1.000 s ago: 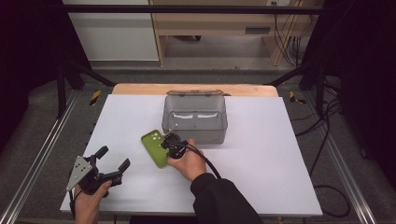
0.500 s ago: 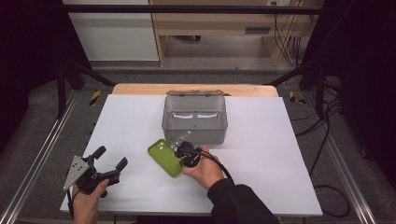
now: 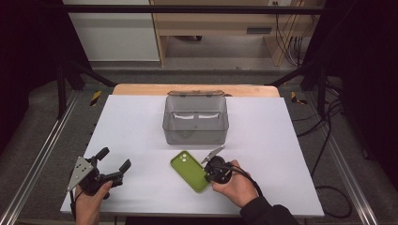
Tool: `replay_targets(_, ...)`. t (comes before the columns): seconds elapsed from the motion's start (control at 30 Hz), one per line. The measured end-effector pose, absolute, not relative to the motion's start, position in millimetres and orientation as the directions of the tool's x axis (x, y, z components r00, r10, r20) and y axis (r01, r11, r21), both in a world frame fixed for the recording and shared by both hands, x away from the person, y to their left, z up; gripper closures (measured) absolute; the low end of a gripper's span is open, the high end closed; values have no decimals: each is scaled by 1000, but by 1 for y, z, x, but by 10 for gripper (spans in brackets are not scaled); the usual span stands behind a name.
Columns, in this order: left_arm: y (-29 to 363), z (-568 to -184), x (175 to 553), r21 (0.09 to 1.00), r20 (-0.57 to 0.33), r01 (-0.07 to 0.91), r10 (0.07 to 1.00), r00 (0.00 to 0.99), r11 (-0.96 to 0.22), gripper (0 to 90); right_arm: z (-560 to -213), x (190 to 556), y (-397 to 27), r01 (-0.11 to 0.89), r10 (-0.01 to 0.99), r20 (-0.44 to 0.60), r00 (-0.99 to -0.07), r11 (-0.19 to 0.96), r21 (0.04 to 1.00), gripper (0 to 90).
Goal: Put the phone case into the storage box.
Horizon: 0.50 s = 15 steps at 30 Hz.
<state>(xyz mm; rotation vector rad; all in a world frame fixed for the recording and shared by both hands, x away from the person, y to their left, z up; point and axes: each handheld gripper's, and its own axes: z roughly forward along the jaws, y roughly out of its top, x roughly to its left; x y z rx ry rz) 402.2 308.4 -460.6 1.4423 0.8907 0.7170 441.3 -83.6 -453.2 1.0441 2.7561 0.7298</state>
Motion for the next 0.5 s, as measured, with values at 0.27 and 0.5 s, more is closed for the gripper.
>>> replay_targets(0.27, 307, -461, 402, 994, -83, 109, 851, 518, 31, 13, -454, 425, -113, 612, 664, 75, -744, 632, 474, 900)
replay_targets(0.5, 307, -462, 402, 993, -81, 111, 852, 517, 27, 13, -453, 424, -118, 614, 671, 98, -735, 596, 517, 900)
